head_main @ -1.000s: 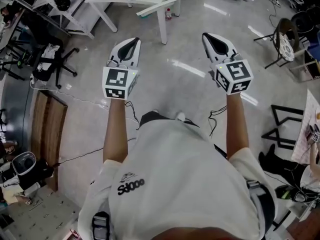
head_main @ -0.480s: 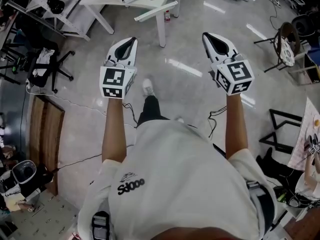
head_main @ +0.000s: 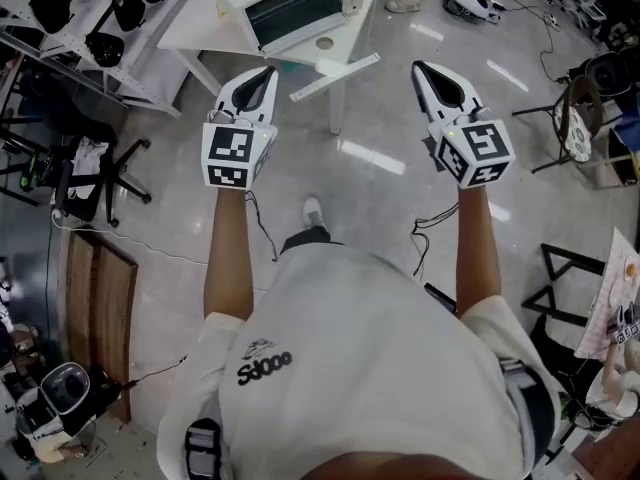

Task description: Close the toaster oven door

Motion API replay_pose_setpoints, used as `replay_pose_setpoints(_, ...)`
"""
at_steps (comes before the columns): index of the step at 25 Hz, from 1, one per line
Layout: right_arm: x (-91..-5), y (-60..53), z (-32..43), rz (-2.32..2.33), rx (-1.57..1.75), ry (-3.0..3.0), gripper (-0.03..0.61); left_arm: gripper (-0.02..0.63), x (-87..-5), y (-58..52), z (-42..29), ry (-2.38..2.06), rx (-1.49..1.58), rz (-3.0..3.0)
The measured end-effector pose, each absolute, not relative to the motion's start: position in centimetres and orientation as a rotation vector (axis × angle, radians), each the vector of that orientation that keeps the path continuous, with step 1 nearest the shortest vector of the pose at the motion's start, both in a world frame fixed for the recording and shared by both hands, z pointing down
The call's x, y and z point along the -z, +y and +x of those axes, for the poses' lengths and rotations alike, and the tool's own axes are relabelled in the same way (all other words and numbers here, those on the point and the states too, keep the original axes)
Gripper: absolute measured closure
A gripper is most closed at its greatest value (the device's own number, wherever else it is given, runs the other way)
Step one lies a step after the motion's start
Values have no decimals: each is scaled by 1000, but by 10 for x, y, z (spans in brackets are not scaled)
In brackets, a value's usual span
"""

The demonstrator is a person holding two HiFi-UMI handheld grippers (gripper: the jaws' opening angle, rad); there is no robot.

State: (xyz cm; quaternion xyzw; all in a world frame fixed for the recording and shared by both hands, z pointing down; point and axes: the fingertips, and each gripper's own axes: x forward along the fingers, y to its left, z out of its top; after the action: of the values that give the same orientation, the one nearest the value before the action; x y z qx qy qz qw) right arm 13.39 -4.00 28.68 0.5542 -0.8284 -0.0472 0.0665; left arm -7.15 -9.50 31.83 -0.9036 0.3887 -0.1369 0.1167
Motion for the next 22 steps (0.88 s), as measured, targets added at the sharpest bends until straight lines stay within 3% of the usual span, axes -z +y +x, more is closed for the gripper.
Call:
replay_pose_setpoints(17, -374, -213, 103, 1585, -213, -2435, 571, 595, -436, -276, -75, 1051, 610, -2907)
replay_pose_setpoints(22, -411, -245, 121, 1513, -270, -2454, 571, 500, -497, -289, -60, 1113, 703, -3001)
